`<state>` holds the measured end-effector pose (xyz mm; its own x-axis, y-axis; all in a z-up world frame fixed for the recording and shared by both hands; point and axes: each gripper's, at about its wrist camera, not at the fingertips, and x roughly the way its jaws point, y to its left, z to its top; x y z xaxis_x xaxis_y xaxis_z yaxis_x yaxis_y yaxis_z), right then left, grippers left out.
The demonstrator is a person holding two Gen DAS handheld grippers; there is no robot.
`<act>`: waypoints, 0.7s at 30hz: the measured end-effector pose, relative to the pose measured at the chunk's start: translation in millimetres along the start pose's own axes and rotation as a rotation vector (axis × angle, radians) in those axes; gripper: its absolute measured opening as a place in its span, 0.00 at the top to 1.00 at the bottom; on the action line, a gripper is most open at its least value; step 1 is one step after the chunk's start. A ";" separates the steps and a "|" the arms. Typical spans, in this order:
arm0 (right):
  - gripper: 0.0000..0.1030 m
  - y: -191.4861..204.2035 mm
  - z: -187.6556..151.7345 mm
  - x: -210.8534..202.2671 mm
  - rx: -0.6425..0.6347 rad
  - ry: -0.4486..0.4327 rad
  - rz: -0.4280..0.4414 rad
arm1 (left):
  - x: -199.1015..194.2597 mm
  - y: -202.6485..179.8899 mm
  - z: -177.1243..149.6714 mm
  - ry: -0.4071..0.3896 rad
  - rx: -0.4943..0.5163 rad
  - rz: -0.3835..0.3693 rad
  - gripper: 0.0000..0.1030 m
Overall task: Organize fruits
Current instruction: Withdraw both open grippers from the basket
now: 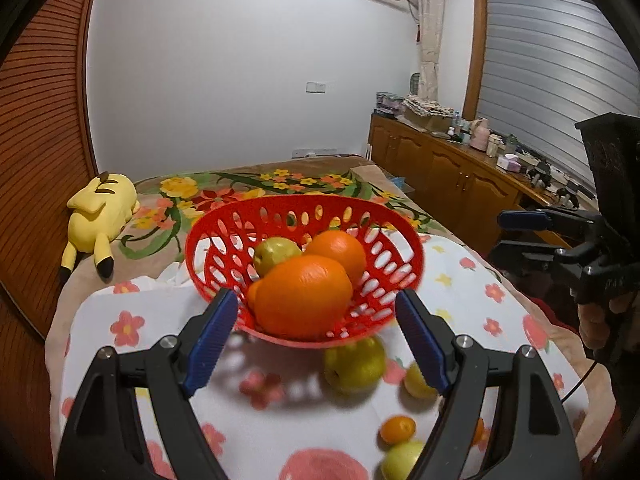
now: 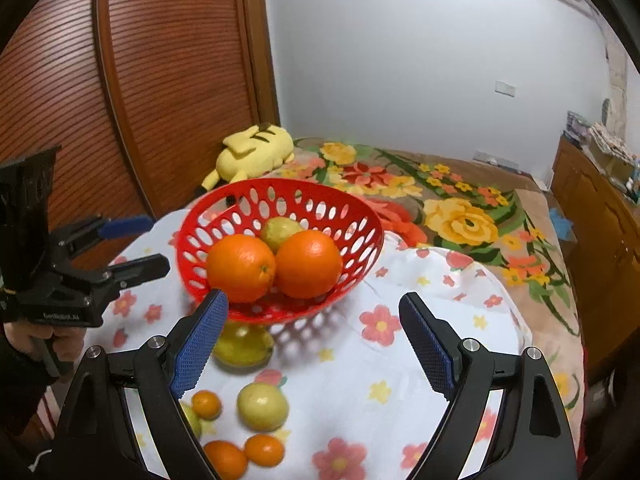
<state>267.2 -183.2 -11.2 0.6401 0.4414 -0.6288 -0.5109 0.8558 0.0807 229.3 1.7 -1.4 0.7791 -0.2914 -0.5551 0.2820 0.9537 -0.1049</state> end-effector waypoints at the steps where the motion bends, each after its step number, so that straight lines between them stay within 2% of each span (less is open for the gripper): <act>1: 0.13 1.8 -6.1 -6.1 0.012 -0.010 -0.004 | -4.9 -1.5 -2.9 -0.005 0.002 -0.003 0.21; 11: 0.13 20.0 -60.2 -45.7 0.080 -0.053 -0.047 | -47.6 -14.4 -31.0 -0.019 0.013 -0.015 0.20; 19: 0.13 29.0 -102.5 -61.7 0.138 -0.068 -0.037 | -73.0 -18.4 -55.8 -0.050 0.011 0.056 0.19; 21: 0.13 30.8 -110.3 -65.3 0.136 -0.072 -0.043 | -73.2 -18.6 -61.9 -0.041 0.008 0.049 0.19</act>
<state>146.4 -215.4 -53.0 0.7016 0.4180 -0.5771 -0.4031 0.9007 0.1622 132.4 10.0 -9.9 0.8144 -0.2471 -0.5252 0.2472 0.9663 -0.0712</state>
